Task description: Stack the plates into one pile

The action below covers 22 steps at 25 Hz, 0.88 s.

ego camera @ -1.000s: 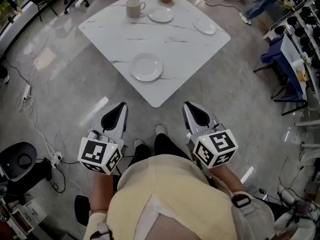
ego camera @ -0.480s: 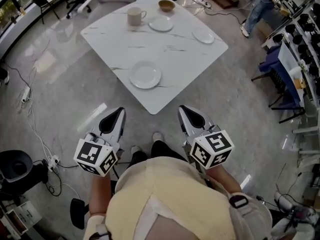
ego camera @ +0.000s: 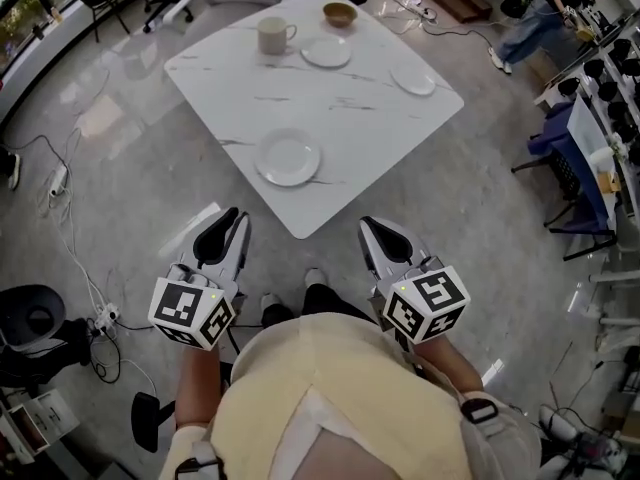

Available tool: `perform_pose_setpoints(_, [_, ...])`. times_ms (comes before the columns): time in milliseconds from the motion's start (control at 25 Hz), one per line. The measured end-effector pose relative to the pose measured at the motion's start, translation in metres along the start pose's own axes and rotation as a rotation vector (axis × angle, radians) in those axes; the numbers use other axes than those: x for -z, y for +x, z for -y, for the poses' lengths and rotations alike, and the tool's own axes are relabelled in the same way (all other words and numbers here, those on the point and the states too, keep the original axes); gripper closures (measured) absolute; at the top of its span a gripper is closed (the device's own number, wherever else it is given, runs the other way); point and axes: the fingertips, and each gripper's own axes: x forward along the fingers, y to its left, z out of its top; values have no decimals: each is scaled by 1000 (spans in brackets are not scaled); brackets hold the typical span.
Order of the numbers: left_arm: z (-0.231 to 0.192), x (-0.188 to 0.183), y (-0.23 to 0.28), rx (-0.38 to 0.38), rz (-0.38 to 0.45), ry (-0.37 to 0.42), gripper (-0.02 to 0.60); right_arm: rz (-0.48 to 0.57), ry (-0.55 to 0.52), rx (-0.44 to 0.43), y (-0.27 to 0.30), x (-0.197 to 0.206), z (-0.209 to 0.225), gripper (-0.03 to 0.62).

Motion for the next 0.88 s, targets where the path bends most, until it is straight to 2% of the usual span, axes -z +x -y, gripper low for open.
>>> perform_pose_setpoints(120, [2, 0, 12, -14, -15, -8, 512, -6, 6, -15, 2, 0, 14, 591])
perform_pose_setpoints(480, [-3, 4, 48, -123, -51, -20, 408, -37, -4, -89, 18, -3, 56, 591])
perform_pose_setpoints(680, [-13, 7, 63, -194, -69, -36, 407, -51, -18, -128, 35, -5, 77, 591])
perform_pose_setpoints(880, [-27, 19, 74, -218, -138, -41, 390, -63, -2, -150, 55, -5, 84, 591])
